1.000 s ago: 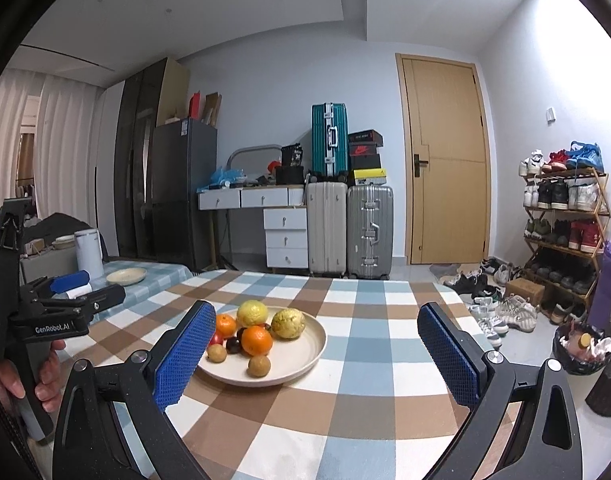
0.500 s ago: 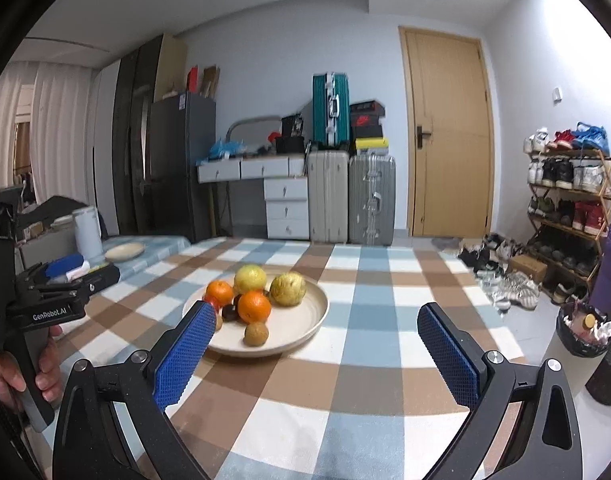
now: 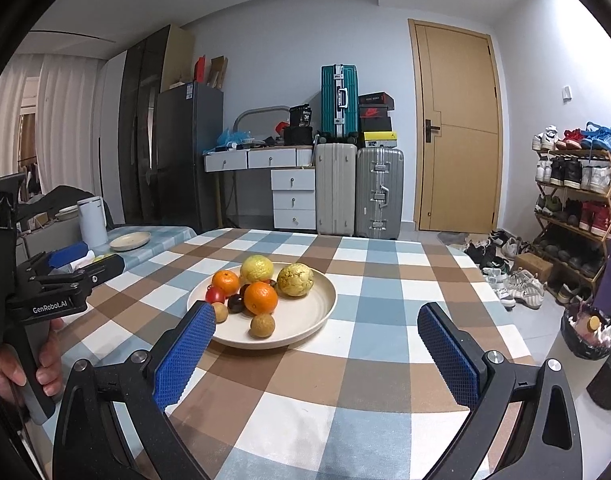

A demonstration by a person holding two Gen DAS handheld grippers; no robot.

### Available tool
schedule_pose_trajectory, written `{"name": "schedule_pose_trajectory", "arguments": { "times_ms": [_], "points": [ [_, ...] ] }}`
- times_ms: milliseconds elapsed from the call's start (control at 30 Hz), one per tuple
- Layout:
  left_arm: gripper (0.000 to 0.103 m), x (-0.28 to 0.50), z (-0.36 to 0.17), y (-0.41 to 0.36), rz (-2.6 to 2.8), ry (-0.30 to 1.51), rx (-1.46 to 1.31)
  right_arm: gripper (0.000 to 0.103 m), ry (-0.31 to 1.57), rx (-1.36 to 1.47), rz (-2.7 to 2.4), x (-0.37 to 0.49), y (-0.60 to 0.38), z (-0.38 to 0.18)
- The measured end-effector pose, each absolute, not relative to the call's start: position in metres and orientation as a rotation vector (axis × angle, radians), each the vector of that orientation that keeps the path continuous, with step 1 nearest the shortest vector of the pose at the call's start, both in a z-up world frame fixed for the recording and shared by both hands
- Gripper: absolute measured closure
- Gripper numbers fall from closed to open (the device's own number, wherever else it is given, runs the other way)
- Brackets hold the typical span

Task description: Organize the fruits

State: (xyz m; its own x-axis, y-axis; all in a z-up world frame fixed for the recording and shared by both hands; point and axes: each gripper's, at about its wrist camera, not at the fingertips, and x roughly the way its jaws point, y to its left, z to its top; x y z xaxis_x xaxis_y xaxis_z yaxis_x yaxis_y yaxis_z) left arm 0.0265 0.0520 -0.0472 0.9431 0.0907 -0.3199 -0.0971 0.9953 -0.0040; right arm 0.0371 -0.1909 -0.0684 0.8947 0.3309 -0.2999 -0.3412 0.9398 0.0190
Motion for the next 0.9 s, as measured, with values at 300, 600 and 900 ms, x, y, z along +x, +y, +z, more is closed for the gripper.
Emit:
{"name": "schedule_pose_trajectory", "arguments": {
  "times_ms": [300, 600, 900],
  "points": [
    [0.001, 0.0252, -0.0463, 0.0519, 0.095, 0.325, -0.020, 0.000, 0.305, -0.034, 0.348, 0.0375, -0.1907, -0.0686],
    [0.001, 0.0264, -0.0473, 0.0521, 0.095, 0.325, -0.020, 0.000, 0.305, -0.033, 0.348, 0.0374, -0.1909, -0.0690],
    [0.001, 0.0249, -0.0463, 0.0520, 0.096, 0.327, -0.020, 0.000, 0.305, -0.032, 0.349, 0.0374, -0.1910, -0.0692]
  ]
}}
